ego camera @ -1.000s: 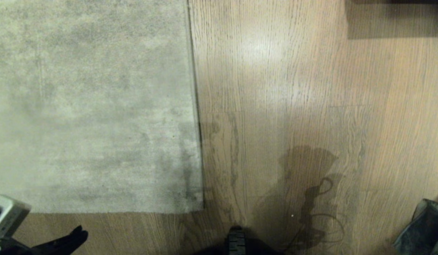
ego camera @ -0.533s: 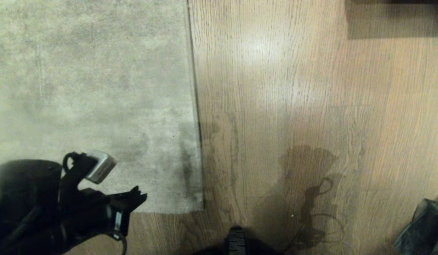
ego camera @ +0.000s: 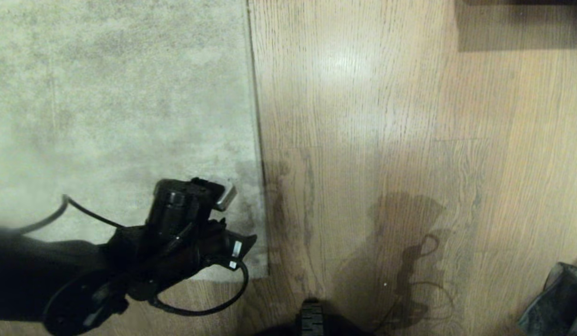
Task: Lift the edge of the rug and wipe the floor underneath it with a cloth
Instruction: Lift up the carpet
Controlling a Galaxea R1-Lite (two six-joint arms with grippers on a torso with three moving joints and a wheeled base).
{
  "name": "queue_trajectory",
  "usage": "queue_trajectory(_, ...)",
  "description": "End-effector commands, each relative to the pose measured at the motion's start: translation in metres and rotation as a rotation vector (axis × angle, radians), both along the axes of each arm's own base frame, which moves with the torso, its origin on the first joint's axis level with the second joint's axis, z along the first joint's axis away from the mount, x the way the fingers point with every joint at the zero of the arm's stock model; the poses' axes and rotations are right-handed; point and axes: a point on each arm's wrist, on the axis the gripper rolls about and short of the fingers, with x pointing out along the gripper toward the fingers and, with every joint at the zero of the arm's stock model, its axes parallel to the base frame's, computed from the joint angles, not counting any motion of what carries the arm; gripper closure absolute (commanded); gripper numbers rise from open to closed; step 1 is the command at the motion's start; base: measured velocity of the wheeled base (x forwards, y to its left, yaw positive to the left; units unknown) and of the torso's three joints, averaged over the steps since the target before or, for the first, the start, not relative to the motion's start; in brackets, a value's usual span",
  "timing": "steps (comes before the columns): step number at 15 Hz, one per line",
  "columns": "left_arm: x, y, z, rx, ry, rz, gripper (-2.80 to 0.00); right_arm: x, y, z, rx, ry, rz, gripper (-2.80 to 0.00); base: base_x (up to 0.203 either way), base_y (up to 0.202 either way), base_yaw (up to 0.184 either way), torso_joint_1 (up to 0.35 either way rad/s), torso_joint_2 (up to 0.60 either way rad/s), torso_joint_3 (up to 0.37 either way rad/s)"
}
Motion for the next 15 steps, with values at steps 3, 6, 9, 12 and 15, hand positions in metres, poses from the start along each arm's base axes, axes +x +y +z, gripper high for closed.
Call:
queue_trajectory(3,0.023,-0.039,-0.035,0.171,0.000,0.104,-2.80,0.000,0.000,0.000,-0.001,-0.001,0.000,0.00,0.000,0.000,0.000,0.000,0.00,0.000)
queue_trajectory(6,0.028,-0.055,-0.031,0.269,0.022,0.130,-2.80,0.000,0.000,0.000,-0.001,-0.001,0.001,0.00,0.000,0.000,0.000,0.000,0.00,0.000)
queue_trajectory(9,0.033,-0.072,-0.026,0.383,0.028,0.166,-2.80,0.000,0.000,0.000,-0.001,-0.001,0.002,0.00,0.000,0.000,0.000,0.000,0.00,0.000)
queue_trajectory(12,0.033,-0.077,-0.035,0.493,-0.016,0.233,-2.80,0.000,0.000,0.000,-0.001,0.000,0.002,0.00,0.000,0.000,0.000,0.000,0.00,0.000)
queue_trajectory(15,0.038,-0.080,-0.040,0.529,-0.050,0.270,-2.80,0.000,0.000,0.000,-0.001,-0.001,0.002,0.00,0.000,0.000,0.000,0.000,0.00,0.000)
